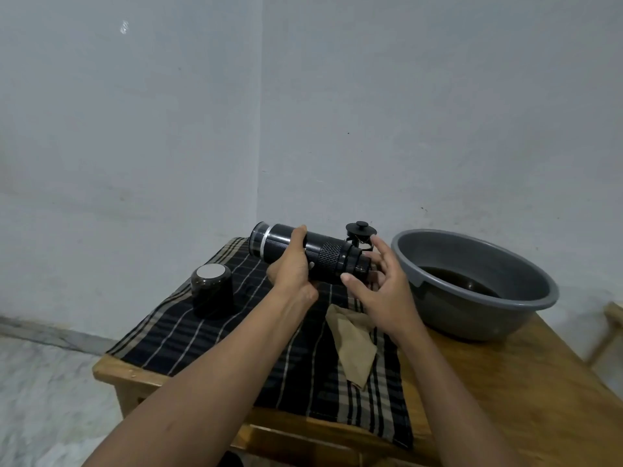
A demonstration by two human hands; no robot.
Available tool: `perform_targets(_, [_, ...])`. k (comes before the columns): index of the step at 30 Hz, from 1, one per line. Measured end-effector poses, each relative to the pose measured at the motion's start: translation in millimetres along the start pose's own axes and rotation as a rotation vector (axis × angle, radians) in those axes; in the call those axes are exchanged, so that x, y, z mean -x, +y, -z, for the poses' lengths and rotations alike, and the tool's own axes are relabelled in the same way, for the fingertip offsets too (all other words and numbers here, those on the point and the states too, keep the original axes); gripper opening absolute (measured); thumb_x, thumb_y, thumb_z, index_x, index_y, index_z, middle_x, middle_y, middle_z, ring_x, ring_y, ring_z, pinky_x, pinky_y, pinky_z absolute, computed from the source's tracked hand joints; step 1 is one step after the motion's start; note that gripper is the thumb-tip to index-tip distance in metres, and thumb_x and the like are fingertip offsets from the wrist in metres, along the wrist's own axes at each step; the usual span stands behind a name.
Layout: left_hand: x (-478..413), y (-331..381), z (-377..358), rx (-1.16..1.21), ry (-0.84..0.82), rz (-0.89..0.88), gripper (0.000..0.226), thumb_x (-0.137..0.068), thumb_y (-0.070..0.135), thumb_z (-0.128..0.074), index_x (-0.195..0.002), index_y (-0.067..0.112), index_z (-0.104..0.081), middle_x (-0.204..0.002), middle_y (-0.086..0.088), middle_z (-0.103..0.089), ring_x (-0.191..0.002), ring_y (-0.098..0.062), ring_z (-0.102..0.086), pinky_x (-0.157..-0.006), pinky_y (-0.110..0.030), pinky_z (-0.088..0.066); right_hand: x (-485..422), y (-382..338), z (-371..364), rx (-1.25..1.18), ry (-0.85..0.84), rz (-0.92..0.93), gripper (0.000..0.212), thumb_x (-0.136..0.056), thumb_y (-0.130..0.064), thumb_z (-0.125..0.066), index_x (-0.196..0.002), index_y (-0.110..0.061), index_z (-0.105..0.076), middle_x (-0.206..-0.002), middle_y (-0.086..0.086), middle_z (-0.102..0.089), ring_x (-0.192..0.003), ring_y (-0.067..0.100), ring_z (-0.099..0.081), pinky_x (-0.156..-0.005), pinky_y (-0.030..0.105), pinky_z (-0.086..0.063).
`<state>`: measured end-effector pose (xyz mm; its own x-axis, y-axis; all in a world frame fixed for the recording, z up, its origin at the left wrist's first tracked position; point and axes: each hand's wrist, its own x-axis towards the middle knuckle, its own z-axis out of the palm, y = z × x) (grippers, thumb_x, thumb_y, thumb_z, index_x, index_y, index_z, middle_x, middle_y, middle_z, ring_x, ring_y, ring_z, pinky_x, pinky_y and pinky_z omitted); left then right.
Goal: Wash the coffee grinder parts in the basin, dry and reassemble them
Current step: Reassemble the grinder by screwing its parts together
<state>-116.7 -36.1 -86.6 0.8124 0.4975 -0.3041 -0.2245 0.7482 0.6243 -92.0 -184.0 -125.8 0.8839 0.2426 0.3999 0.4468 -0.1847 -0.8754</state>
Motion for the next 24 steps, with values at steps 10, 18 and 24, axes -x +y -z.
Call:
perform_targets(10, [-3.0,-2.4,3.3,-0.022,-0.008,0.007,0.056,-0.073,0.024,-0.091,-0.115,0.004,-0.059,-0.102,-0.015,-0.075,-0.087,-0.032,-0.076,-0.076,-0.054,-0.063,-4.4,-4.7,-4.8,0.32,0.092,0.094,0.067,-0.093,-0.07,-0.042,-0.148,-0.033,-0.035,-0.118,-0.002,-0.063,-0.107,0.013,-0.061,-0.083,0.031,-0.052])
perform_targets(18, [0.4,-9.7,-0.2,-0.096,-0.081,0.015,0.061,-0.067,0.031,-0.093,-0.114,0.005,-0.064,-0.099,-0.012,-0.078,-0.089,-0.027,-0.076,-0.078,-0.049,-0.064,1.7,-2.7,-11.9,0.312,0.195,0.307,0.025,-0.106,-0.038,-0.039,-0.12,-0.018,-0.045,-0.106,-0.003,-0.054,-0.088,0.012,-0.057,-0.068,0.026,-0.047])
perform_targets(24, [0.4,-8.6,1.7,-0.355,-0.231,-0.343,0.036,-0.078,0.021,-0.087,-0.105,0.007,-0.069,-0.082,0.003,-0.074,-0.07,-0.007,-0.07,-0.055,-0.022,-0.054,-14.0,-9.7,-20.3,-0.38,0.193,-0.414,0.033,-0.104,-0.041,-0.03,-0.106,-0.015,-0.05,-0.088,0.018,-0.06,-0.055,0.022,-0.056,-0.045,0.029,-0.042])
